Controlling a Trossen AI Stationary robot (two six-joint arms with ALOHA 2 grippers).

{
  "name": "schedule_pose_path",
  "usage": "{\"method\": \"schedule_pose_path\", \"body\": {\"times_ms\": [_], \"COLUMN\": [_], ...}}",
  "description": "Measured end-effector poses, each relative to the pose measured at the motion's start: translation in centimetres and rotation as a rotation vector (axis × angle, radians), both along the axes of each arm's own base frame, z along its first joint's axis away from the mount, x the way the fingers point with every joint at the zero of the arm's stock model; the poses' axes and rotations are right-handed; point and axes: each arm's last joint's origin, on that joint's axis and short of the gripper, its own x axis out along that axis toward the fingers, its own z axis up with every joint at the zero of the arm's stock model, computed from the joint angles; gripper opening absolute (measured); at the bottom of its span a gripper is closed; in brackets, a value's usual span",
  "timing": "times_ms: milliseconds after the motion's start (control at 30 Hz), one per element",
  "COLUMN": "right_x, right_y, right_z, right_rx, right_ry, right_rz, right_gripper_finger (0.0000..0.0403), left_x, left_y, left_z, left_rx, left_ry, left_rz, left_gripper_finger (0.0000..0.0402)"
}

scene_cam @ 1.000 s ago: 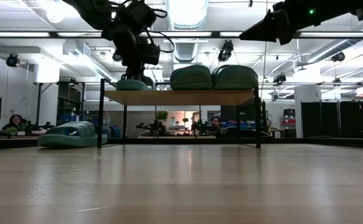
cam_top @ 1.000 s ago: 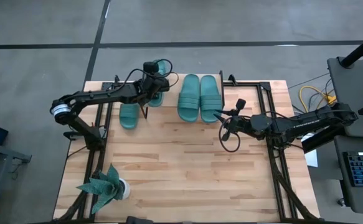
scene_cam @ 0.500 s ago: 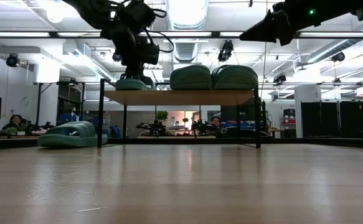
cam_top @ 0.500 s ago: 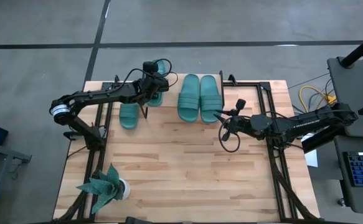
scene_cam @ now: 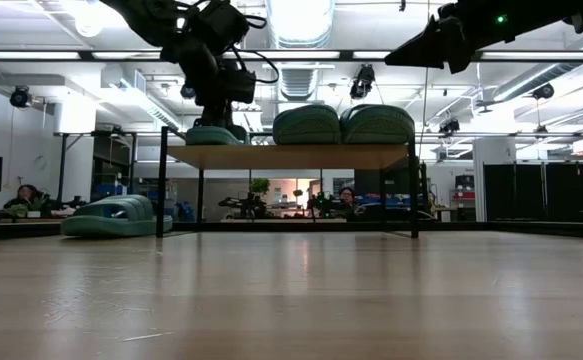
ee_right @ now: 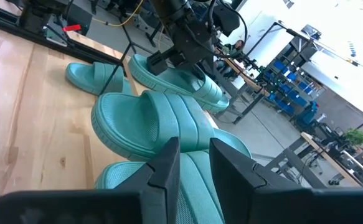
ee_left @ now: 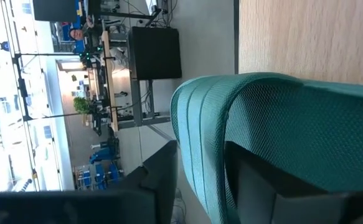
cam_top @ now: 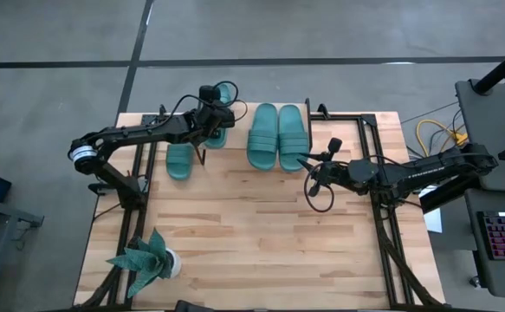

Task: Pick and place slides into the shelf
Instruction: Put the right green slide on the shelf, then put the green slide on the shelf

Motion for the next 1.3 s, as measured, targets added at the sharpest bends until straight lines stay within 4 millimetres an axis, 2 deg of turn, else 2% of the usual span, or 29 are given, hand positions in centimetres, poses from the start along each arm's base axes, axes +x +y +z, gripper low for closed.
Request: {"method": "schedule_pose_path", "body": {"times_ms": [300,500,1033,1300], "right_x": [0.0,0.0,0.0,0.0], "right_y": [0.0,0.0,0.0,0.0], "right_z": [0.0,0.0,0.0,0.0], "right_rx": [0.000,0.000,-0.006,-0.007], "right_ry": [0.000,0.000,0.004,0.004], "right_rz": [0.000,0.000,0.001,0.001], "right_gripper_finger": [0.0069,0.0075,0.0069,0.0079], "left_x": [0.0,0.0,0.1,-0.1], "left_y": [0.0,-0.2,-0.4,-0.8], "left_z": [0.3,1.5,2.0,2.8], "left_rx": [-0.015,-0.101,-0.106,-0.101], "left_ry": [0.004,-0.031,-0.026,-0.031], "left_rz": [-0.002,-0.028,-0.034,-0.042], "left_gripper_finger": [0.0160,0.0162,0.0162,0.0162]}}
